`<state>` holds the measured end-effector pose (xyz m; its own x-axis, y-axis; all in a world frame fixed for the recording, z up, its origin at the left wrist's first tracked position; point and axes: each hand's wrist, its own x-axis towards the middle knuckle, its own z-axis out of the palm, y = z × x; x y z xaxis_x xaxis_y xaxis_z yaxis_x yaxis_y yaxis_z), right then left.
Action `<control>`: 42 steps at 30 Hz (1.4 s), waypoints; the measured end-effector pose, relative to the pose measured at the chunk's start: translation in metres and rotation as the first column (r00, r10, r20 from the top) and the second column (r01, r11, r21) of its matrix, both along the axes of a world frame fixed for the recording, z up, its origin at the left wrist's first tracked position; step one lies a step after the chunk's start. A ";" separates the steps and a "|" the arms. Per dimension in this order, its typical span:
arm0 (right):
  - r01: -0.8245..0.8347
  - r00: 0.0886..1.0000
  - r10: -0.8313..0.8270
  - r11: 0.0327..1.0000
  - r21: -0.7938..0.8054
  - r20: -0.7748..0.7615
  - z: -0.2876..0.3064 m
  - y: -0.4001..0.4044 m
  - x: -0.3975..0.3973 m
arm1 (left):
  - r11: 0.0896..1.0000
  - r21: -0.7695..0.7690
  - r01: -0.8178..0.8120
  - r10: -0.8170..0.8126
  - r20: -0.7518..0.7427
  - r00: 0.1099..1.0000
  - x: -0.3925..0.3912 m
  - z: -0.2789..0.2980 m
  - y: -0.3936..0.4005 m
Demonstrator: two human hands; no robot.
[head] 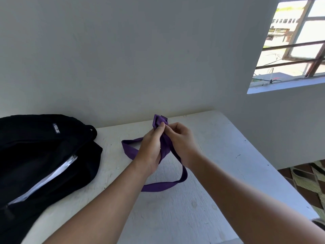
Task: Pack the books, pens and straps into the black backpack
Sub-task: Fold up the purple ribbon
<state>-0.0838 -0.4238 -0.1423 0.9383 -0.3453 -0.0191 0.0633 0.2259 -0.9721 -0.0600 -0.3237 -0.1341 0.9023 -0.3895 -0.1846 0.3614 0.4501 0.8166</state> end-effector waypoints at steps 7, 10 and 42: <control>0.041 0.998 -0.045 0.996 -0.078 -0.051 0.005 0.006 0.003 | 0.995 -0.049 -0.090 0.090 -0.004 0.996 -0.001 0.015 0.002; -0.149 0.989 0.150 0.986 0.070 -0.005 0.008 0.010 -0.001 | 0.995 0.001 -0.100 0.100 0.036 0.994 0.000 0.021 0.006; -0.390 0.916 0.395 0.841 -0.374 -0.069 0.023 0.030 0.011 | 0.895 -0.317 -0.312 0.312 -0.055 0.949 0.042 0.056 0.076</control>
<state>-0.0726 -0.3933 -0.1198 0.9963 0.0727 0.0469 0.0570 -0.1438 -0.9880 -0.0182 -0.2478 -0.0785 0.9868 -0.1264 -0.1011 0.1618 0.7752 0.6106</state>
